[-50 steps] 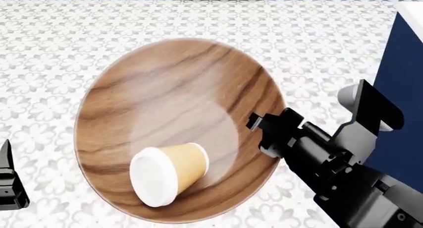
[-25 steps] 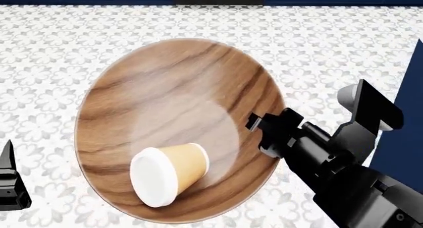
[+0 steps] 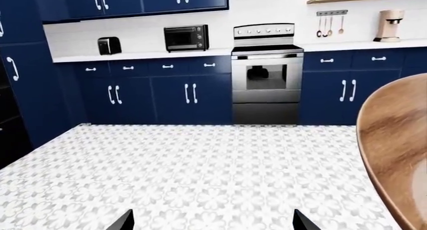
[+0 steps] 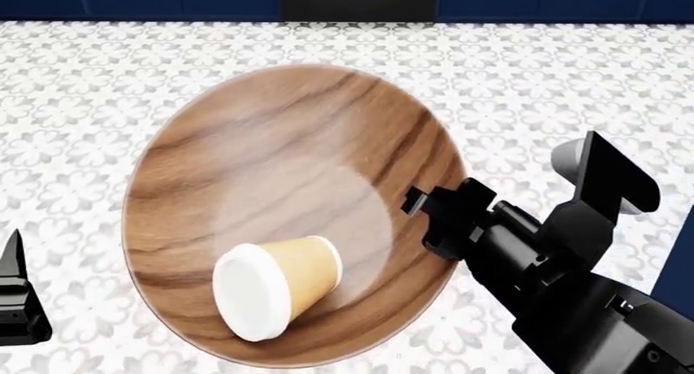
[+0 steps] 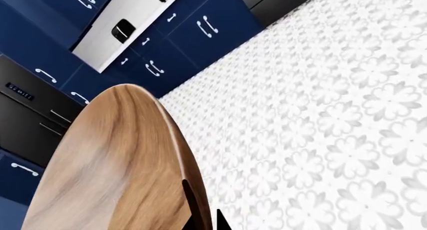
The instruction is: Place the cup inside the bowl on the dining table and move the bowl to any counter.
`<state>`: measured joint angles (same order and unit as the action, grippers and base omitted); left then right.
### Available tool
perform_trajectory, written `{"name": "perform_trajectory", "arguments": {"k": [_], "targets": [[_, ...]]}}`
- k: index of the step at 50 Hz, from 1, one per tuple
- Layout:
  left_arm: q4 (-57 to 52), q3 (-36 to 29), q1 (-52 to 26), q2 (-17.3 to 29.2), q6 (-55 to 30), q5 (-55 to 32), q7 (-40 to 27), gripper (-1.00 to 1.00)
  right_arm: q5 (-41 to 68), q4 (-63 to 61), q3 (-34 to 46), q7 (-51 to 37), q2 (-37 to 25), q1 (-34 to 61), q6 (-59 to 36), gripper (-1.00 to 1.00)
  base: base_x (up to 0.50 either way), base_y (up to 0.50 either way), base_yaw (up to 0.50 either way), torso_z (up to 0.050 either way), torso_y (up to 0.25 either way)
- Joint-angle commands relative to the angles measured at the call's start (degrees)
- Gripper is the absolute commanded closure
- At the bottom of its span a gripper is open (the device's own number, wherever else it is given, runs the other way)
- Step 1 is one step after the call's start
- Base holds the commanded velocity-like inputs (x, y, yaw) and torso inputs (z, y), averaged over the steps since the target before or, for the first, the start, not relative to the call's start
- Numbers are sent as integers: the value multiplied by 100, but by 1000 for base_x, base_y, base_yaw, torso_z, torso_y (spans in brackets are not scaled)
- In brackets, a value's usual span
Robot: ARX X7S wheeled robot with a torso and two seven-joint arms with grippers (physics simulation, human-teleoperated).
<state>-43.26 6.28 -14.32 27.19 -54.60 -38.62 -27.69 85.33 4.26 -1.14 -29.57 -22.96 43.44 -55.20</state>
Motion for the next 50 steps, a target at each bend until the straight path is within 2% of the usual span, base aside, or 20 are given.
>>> {"name": "perform_trajectory", "arguments": {"k": [1,50], "targets": [[55,46,1,-16,89,-92,35,-100,63,-42,-49,68,4,6,62,100,500,16,0,0,0],[51,26,51,52,175,-173,-8,-100,44,-69,49,84,-49,-31,162,100,500,176,0,0,1]]}}
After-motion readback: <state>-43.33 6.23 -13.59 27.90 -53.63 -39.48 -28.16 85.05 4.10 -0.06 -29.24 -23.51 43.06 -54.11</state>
